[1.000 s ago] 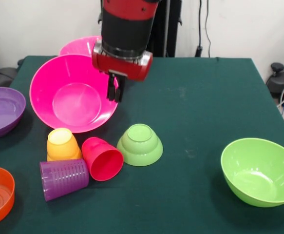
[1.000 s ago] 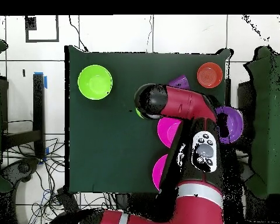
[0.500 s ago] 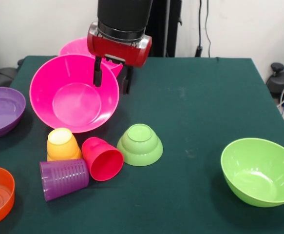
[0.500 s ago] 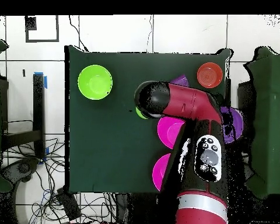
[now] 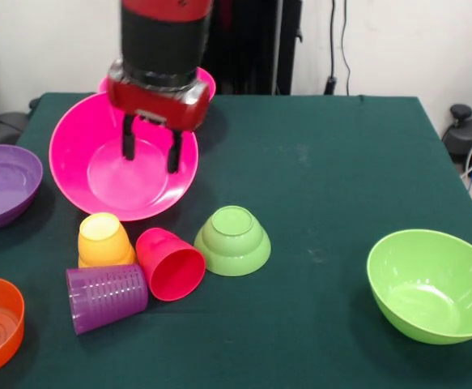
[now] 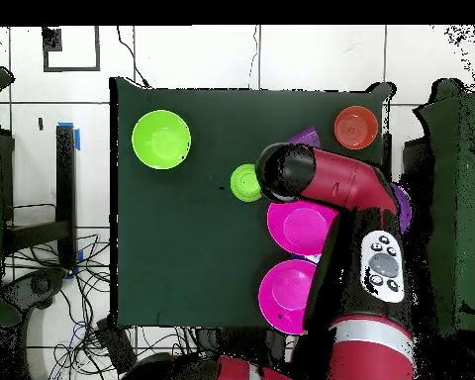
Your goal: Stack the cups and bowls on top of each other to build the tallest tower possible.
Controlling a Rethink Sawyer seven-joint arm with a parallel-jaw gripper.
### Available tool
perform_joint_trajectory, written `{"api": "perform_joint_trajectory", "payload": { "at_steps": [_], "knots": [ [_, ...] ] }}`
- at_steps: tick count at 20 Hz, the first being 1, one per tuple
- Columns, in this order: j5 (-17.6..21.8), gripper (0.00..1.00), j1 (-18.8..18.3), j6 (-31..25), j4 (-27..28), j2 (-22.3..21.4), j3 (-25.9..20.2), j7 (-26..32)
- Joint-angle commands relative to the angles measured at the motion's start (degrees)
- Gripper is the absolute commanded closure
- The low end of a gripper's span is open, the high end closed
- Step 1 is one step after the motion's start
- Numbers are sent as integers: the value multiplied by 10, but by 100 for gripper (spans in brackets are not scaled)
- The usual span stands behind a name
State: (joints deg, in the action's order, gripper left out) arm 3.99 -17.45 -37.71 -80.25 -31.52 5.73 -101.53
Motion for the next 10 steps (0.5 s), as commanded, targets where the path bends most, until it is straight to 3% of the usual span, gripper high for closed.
{"api": "perform_joint_trajectory", "payload": {
  "at_steps": [1,2,3,6,7,10],
  "knots": [
    [53,0,-30,85,-10,91,-90,49],
    [54,0,-23,73,2,96,-85,44],
    [54,0,-1,13,40,107,-61,32],
    [74,0,71,-201,174,145,23,-4],
    [80,0,97,-304,240,171,59,-23],
    [78,0,115,-469,359,216,88,-38]
  ]
}}
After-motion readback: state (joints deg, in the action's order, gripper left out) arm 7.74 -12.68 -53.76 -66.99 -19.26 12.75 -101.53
